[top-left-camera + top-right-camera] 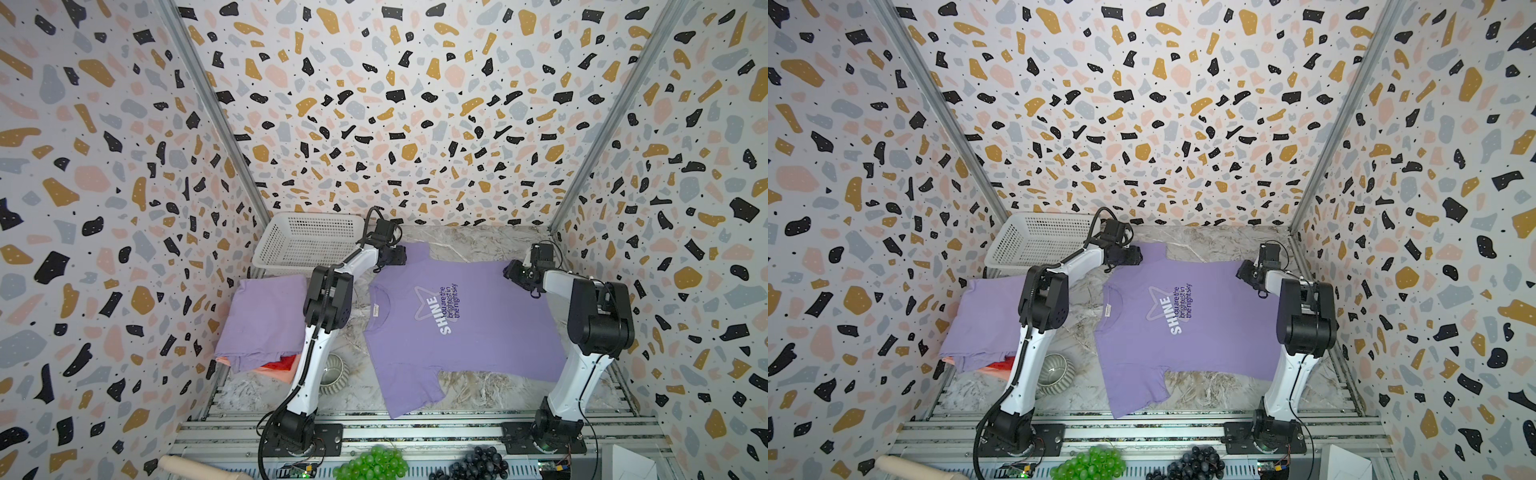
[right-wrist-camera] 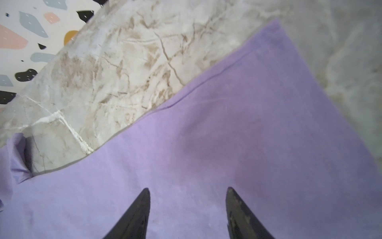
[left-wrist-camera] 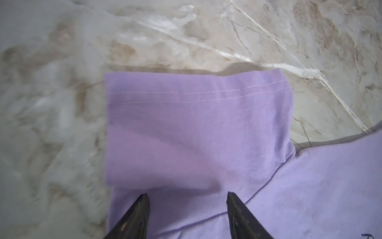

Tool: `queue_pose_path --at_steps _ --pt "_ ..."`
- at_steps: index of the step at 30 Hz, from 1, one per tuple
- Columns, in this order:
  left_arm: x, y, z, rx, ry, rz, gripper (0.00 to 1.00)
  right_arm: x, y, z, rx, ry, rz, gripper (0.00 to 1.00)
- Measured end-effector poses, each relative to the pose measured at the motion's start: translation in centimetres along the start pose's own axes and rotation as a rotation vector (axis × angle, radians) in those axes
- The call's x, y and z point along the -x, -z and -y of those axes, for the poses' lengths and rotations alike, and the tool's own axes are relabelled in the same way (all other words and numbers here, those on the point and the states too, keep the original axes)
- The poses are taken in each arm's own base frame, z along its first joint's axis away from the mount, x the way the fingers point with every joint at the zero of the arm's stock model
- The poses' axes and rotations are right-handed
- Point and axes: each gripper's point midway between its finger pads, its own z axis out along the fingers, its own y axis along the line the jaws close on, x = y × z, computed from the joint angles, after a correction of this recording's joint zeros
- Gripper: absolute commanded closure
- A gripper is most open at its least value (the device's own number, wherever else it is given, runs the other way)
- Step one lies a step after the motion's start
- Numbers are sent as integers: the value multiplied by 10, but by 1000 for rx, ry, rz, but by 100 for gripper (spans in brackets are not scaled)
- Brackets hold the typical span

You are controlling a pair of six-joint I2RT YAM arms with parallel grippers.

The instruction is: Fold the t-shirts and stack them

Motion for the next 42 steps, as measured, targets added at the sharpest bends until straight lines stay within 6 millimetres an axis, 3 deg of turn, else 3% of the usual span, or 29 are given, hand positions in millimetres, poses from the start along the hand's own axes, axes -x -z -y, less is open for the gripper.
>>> queue_pose_path --at_steps 3,8,12,18,21,29,33,35,39,42 --pt "25 11 -10 13 3 63 39 20 4 -10 5 54 62 33" --pt "73 19 -22 40 2 193 38 76 12 -31 4 119 186 30" --pt "77 5 -30 64 11 221 38 105 10 -36 -13 143 253 27" --pt "51 -29 -43 110 49 178 39 96 -13 -11 -98 141 216 26" --pt "54 -35 -40 118 55 204 39 91 -16 2 -135 139 189 25" --pt "58 -47 -18 78 69 248 42 98 -12 33 -142 110 173 24" --pt "60 -53 -9 55 80 267 60 105 -17 43 -113 109 155 23" --pt "60 -54 -7 48 91 275 78 109 -25 48 -104 121 143 23" --pt "59 -57 -9 50 117 278 99 106 -43 51 -108 152 103 23" --pt "60 -57 -8 49 137 285 100 99 -55 57 -120 169 68 25"
